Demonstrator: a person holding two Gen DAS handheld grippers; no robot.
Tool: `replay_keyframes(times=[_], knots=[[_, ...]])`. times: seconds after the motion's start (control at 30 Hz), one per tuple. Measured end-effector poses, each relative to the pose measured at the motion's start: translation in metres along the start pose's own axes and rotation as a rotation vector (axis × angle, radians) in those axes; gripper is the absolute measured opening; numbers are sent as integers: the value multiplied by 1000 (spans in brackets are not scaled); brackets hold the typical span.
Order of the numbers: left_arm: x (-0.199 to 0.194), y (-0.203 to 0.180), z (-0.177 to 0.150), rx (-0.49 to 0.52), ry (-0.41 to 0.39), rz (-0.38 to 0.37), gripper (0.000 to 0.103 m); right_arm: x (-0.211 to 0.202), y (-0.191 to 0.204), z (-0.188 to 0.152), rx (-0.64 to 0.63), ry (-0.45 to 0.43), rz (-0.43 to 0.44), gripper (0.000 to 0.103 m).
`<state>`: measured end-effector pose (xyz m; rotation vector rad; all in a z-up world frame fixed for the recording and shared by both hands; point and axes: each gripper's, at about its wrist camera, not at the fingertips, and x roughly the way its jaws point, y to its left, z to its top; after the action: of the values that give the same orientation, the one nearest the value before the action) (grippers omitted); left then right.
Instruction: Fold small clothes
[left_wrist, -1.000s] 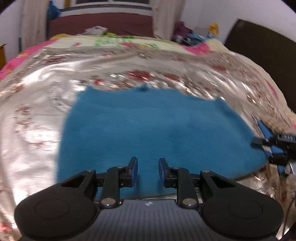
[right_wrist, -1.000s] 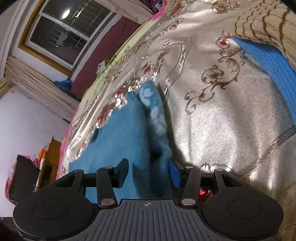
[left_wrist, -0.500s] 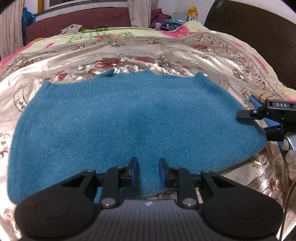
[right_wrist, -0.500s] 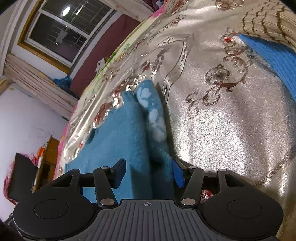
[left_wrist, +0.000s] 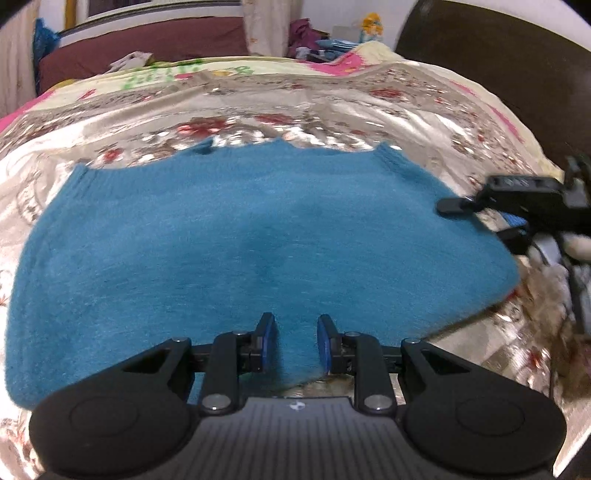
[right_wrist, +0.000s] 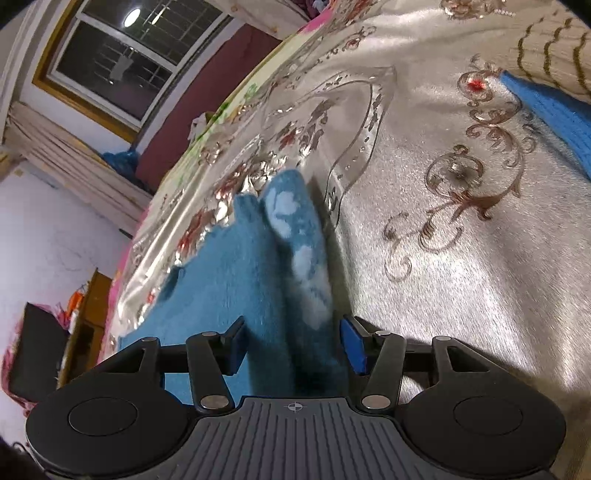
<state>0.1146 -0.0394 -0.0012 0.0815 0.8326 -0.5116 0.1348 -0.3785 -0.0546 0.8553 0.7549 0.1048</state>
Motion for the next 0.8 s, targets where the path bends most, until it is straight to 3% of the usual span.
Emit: replay_keyframes(times=[0.2, 0.37, 0.57, 0.7, 0.8], knots=[[4, -25, 4, 101, -8, -11, 29, 9, 1, 6, -31, 33, 49, 57], [8, -14, 12, 65, -22, -5, 29, 8, -14, 8, 14, 46, 116, 55], [28, -15, 13, 64, 4, 1, 29, 18, -5, 9, 8, 58, 123, 57], [25, -12, 12, 57, 0, -12, 29, 2, -7, 9, 34, 62, 224, 57], [32, -12, 13, 46, 9, -8, 29, 13, -8, 10, 33, 76, 185, 57]])
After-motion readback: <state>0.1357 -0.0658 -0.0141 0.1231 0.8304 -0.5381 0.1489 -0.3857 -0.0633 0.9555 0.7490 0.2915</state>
